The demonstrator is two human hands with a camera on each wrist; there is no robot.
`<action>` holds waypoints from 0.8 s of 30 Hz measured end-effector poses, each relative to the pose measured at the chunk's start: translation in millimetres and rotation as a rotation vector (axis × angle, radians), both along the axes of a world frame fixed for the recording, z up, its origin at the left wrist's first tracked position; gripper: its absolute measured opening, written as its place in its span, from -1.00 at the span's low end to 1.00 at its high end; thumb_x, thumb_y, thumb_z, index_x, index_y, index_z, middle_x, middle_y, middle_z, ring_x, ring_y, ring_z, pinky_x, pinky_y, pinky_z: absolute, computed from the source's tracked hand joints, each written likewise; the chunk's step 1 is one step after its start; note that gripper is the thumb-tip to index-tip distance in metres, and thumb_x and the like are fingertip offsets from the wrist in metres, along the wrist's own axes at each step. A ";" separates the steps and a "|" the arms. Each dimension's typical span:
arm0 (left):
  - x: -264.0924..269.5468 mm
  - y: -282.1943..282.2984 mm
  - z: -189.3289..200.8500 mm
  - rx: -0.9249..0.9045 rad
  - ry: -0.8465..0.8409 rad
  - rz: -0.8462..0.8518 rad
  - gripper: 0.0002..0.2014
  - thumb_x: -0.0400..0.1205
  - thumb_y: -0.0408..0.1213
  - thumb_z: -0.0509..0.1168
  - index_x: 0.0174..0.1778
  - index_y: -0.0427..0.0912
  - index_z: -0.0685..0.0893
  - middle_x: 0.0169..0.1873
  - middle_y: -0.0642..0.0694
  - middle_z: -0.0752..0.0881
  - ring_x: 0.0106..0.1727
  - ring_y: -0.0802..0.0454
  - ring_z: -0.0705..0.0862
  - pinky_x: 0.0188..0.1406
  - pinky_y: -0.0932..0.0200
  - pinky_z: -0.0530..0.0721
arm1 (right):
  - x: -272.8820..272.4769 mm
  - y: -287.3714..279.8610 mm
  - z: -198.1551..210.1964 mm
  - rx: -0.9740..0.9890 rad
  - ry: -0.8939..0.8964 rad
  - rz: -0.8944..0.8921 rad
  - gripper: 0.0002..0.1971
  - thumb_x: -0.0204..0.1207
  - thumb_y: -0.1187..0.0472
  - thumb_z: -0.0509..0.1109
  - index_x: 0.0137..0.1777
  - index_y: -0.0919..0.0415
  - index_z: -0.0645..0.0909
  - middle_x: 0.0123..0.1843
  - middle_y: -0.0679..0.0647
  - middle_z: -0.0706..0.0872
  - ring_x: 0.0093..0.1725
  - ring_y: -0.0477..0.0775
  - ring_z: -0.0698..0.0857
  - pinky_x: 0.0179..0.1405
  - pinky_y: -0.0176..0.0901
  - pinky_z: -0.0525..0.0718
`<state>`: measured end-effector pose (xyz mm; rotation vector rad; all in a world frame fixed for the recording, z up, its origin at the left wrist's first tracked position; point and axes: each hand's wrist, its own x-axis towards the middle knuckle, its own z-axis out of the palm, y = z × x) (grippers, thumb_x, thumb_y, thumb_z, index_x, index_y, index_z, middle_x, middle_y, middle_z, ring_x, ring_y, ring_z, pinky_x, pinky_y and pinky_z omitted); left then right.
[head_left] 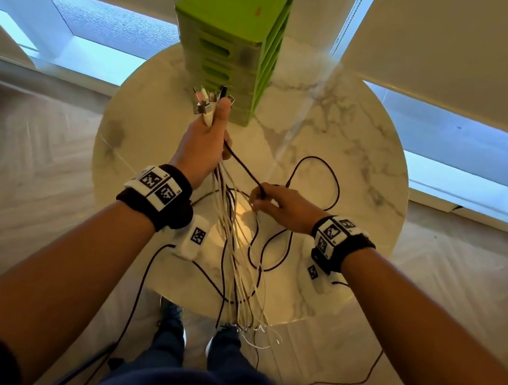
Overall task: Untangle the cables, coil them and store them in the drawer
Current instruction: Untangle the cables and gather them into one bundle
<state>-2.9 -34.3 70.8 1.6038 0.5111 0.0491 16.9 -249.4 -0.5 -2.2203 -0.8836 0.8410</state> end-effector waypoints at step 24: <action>-15.9 7.7 43.7 0.093 -0.149 -0.284 -0.68 0.78 0.10 0.26 0.11 -0.10 0.70 -0.58 0.25 0.63 -0.48 0.09 0.46 -0.50 0.19 0.49 | 18.8 63.3 154.3 0.035 -0.224 -0.452 -0.88 0.68 0.27 0.25 0.10 0.21 0.35 -0.16 0.12 0.60 -0.24 0.15 0.57 -0.30 -0.02 0.44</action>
